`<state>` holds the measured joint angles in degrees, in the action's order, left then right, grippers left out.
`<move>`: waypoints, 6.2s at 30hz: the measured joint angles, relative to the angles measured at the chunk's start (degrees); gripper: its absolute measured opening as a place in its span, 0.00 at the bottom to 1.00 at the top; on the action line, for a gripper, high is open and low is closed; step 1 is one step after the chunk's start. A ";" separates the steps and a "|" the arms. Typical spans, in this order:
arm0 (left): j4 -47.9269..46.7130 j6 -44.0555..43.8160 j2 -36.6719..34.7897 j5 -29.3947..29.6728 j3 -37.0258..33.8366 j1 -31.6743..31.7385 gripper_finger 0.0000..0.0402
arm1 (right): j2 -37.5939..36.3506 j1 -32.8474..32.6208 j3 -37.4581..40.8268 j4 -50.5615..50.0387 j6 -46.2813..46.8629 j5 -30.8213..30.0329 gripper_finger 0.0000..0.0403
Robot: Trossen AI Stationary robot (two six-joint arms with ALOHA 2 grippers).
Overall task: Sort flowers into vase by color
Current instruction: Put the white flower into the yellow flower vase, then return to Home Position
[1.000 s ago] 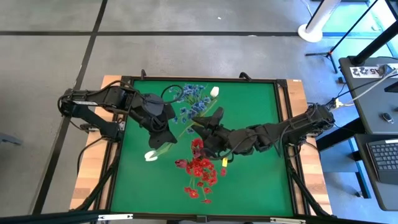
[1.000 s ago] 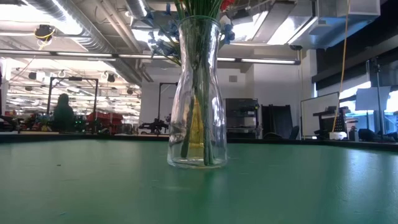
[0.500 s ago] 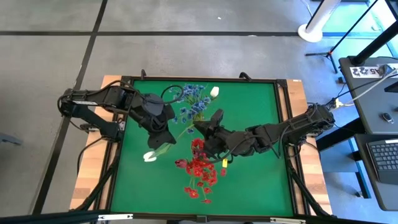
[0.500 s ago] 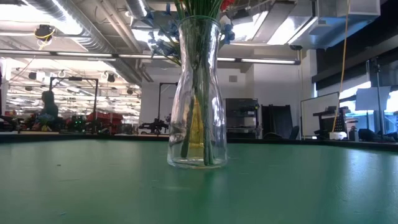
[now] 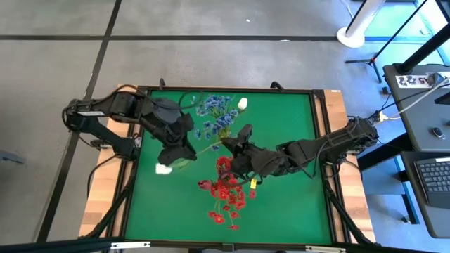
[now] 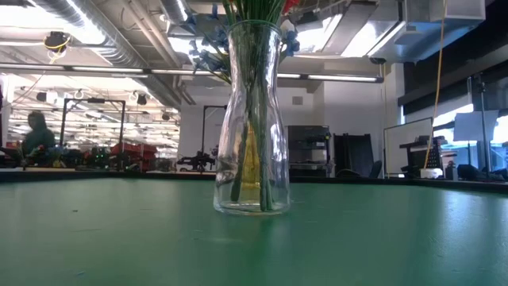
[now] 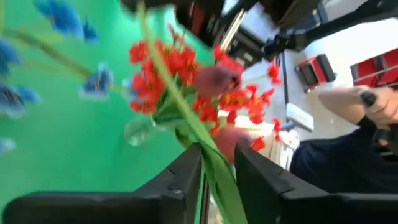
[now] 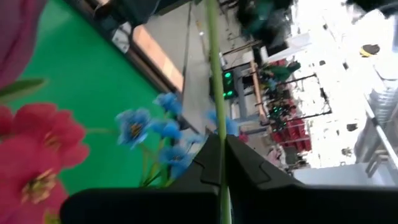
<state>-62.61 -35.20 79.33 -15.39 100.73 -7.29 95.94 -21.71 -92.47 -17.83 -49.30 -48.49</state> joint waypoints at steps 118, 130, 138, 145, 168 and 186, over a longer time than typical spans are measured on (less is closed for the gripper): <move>72.82 24.78 -36.22 47.24 -66.29 -3.74 0.43 | 21.20 35.99 43.37 103.86 52.44 65.66 0.00; 72.22 24.78 -36.22 47.25 -66.28 -3.74 0.43 | 25.09 36.00 43.39 105.34 54.99 64.57 0.00; 72.22 24.79 -36.22 47.25 -66.28 -3.74 0.43 | 25.09 36.09 43.39 105.44 55.11 64.61 0.00; 72.12 24.80 -36.22 47.25 -66.28 -3.74 0.43 | 25.09 36.09 43.59 105.12 55.43 64.61 0.00; 70.77 25.08 -36.22 47.28 -66.26 -3.48 0.43 | 22.23 37.90 51.84 107.60 57.04 66.55 0.18; 70.75 25.11 -36.22 47.28 -66.26 -3.48 0.43 | 10.25 39.88 60.21 98.98 56.33 65.66 0.60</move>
<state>8.14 -10.09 43.11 31.89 34.48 -10.76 106.20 18.17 -32.26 81.15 7.04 17.17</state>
